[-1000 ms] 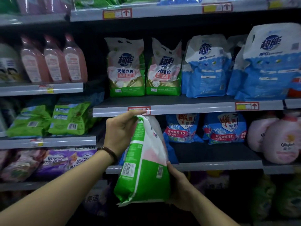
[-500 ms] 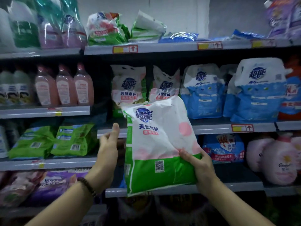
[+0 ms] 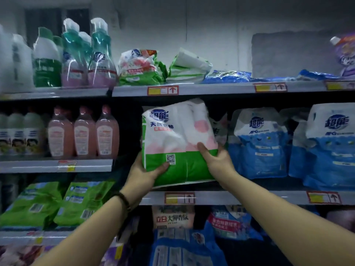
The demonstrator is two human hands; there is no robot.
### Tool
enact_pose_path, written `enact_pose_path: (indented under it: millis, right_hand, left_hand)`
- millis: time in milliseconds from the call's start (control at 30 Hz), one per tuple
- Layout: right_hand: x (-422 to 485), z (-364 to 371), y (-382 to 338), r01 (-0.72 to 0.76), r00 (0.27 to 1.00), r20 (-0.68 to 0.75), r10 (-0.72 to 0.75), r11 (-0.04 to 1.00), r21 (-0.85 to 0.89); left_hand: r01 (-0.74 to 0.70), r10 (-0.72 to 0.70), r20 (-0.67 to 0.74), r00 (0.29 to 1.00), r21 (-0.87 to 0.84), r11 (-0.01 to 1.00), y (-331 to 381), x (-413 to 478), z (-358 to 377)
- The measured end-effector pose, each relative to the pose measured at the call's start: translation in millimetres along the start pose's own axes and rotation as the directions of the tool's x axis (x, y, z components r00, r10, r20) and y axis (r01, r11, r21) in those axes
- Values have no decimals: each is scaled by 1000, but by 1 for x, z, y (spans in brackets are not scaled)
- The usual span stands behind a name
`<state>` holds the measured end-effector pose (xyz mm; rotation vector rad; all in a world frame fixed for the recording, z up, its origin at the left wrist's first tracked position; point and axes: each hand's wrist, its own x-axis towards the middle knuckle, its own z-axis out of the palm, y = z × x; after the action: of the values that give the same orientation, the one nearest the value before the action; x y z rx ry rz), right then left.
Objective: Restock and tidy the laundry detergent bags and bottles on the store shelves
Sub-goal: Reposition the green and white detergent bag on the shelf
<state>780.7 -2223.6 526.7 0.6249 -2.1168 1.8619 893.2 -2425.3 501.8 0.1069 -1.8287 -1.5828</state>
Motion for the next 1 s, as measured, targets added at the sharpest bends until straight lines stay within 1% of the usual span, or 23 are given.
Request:
enact_pose_path:
  millis: [33, 67, 100, 133, 167, 200, 233, 267, 300, 367, 400, 433, 600, 667, 700, 767, 800, 833, 867, 900, 933, 967, 1000]
  right_hand:
    - [16, 10, 0, -10, 1000, 23, 12, 995, -103]
    - [30, 20, 2, -28, 998, 47, 40, 969, -247]
    - [42, 30, 9, -9, 995, 88, 45, 930, -368]
    - [51, 40, 19, 30, 988, 148, 39, 898, -440]
    - [53, 49, 27, 67, 974, 222, 45, 879, -471]
    - [53, 58, 38, 95, 957, 286, 56, 868, -487]
    - [51, 67, 50, 120, 943, 327, 64, 851, -512]
    - [47, 74, 60, 144, 936, 346, 67, 822, -550]
    - [44, 81, 69, 178, 941, 337, 40, 788, -589]
    - [46, 90, 79, 223, 957, 289, -31, 717, -661]
    - [48, 91, 81, 225, 960, 279, -36, 694, -684]
    - [48, 91, 81, 231, 958, 285, -33, 675, -701]
    - [43, 90, 75, 211, 942, 330, 54, 669, -712]
    - [44, 84, 68, 153, 918, 364, 157, 707, -691]
    - [45, 78, 65, 128, 898, 393, 199, 735, -666]
    - [44, 64, 62, 131, 862, 463, 208, 790, -599]
    - [39, 56, 60, 150, 857, 486, 175, 816, -558]
    - [30, 51, 60, 172, 875, 474, 103, 848, -502]
    - [19, 48, 64, 208, 910, 416, -5, 871, -445]
    - [5, 47, 71, 283, 932, 335, -142, 860, -424]
    - [-9, 48, 78, 386, 919, 264, -294, 811, -439]
    - [-24, 48, 88, 489, 871, 226, -435, 732, -474]
    - [-39, 47, 96, 570, 813, 228, -535, 657, -494]
  left_hand:
    - [-26, 27, -24, 999, 56, 998, -1, 20, -5]
    - [-30, 38, -59, 998, 134, 991, -4, 38, -9]
    - [-3, 28, -107, 994, 228, 974, -12, 53, -11]
    - [55, -2, -163, 987, 326, 944, -20, 65, -11]
    - [95, -16, -190, 982, 409, 908, -32, 75, -10]
    - [92, -12, -156, 988, 520, 849, -48, 82, -7]
    - [48, 6, -80, 997, 655, 754, -64, 85, -3]
    - [-5, 12, -2, 1000, 781, 624, -77, 84, 1]
    - [-54, 28, 47, 999, 867, 496, -90, 85, 4]
    - [-107, 23, 105, 994, 957, 270, -103, 84, 10]
    - [-118, 21, 117, 993, 974, 193, -105, 83, 13]
    - [-119, 13, 119, 993, 982, 143, -103, 81, 15]
    - [-130, -35, 133, 990, 987, 93, -100, 77, 19]
    - [-138, -80, 143, 987, 989, 55, -98, 78, 18]
    - [-146, -110, 154, 982, 986, 81, -95, 81, 15]
    - [-150, -181, 183, 966, 972, 183, -87, 89, 8]
    - [-139, -211, 191, 959, 961, 241, -83, 91, 4]
    - [-118, -214, 188, 959, 945, 305, -80, 89, 1]
    - [-94, -168, 169, 971, 920, 380, -79, 81, 0]
    - [-90, -57, 128, 990, 891, 445, -79, 67, 1]
    - [-114, 105, 73, 992, 876, 469, -81, 49, 5]
    - [-178, 289, 50, 956, 881, 437, -88, 29, 9]
    - [-265, 440, 82, 894, 890, 372, -98, 7, 13]
